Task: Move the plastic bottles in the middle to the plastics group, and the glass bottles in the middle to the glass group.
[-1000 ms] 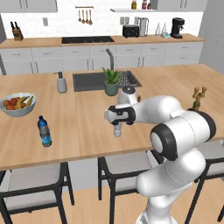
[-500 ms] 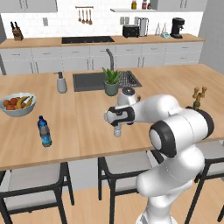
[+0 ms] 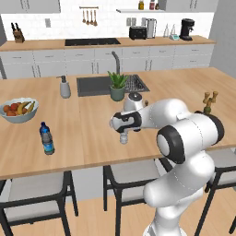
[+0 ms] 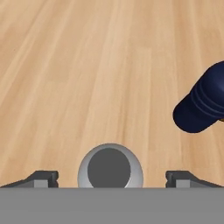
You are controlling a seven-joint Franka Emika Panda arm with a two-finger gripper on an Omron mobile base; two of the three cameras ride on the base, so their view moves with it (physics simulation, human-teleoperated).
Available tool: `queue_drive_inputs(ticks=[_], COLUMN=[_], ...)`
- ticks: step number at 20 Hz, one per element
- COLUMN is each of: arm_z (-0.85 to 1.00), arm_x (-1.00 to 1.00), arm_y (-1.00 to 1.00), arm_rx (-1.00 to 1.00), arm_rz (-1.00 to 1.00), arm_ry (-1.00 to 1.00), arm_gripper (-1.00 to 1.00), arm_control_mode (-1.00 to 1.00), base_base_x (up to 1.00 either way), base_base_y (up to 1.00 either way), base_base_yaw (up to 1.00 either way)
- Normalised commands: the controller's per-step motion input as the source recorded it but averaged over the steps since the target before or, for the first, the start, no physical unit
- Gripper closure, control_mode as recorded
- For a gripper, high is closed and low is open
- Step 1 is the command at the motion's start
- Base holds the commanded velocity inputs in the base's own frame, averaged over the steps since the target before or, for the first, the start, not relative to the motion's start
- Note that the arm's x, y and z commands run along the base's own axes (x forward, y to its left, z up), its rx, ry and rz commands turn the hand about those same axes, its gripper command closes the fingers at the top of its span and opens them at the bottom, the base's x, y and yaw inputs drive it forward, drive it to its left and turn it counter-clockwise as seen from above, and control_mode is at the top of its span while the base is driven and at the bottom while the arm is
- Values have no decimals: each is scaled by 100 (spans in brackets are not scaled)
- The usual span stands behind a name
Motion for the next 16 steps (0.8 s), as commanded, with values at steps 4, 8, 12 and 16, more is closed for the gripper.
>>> queue_drive_inputs(ticks=[4,8,12,16], arm_z=[0,1,38,47], arm_x=[0,-1,-4,0], arm_y=[0,5,37,73], arm_rx=[0,0,1,1], arm_rz=[0,0,7,20], arm_ry=[0,0,-8,-3], arm_gripper=[100,100,100,100], arm_control_mode=[-100,-100,-100,-100], base_base_x=[0,0,0,0], base_base_y=[0,0,0,0], base_base_yaw=[0,0,0,0])
